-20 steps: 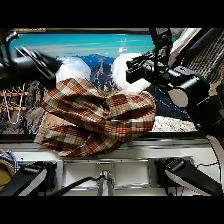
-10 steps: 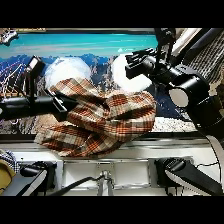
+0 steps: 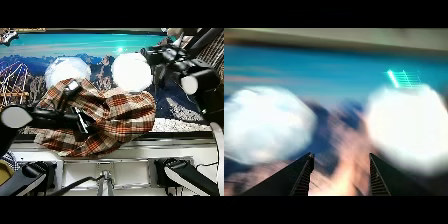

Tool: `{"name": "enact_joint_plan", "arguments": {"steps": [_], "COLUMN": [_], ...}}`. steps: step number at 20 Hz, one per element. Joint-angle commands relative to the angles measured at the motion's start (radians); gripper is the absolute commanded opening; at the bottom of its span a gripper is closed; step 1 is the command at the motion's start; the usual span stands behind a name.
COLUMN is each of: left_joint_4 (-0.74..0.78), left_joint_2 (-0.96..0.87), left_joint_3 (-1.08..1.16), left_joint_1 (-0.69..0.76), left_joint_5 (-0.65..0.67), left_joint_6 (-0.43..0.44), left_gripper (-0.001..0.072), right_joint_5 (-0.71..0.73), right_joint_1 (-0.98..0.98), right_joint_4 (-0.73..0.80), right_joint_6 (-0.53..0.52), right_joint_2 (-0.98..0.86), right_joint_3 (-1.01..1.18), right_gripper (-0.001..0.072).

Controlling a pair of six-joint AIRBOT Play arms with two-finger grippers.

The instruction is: Fold the clothes and pants, and hang the long-sleeved shirts on hangers.

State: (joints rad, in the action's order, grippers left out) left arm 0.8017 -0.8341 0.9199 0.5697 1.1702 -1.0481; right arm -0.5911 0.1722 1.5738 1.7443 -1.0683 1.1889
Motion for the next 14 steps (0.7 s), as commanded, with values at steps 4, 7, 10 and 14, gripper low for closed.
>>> {"name": "enact_joint_plan", "arguments": {"steps": [4, 7, 10, 14], "left_joint_4": [0.066, 0.085, 0.231, 0.377], "left_joint_2": [-0.185, -0.261, -0.319, -0.364], "left_joint_3": [0.0, 0.011, 0.071, 0.135], "left_joint_1": [0.185, 0.287, 0.387, 0.447], "left_joint_5": [-0.164, -0.233, -0.3, -0.398], "left_joint_6": [-0.006, 0.005, 0.004, 0.0], "left_gripper": [0.0562, 0.0562, 0.0582, 0.0705], "right_joint_5": [-0.257, -0.241, -0.23, -0.239], "right_joint_1": [-0.233, -0.233, -0.233, -0.233], "right_joint_4": [-0.143, -0.156, -0.156, -0.156], "right_joint_6": [-0.003, -0.008, -0.011, -0.011], "right_joint_2": [-0.031, -0.032, -0.032, -0.032], "right_joint_3": [-0.009, -0.009, -0.009, -0.009], "right_gripper": [0.0427, 0.0426, 0.0425, 0.0424]}}
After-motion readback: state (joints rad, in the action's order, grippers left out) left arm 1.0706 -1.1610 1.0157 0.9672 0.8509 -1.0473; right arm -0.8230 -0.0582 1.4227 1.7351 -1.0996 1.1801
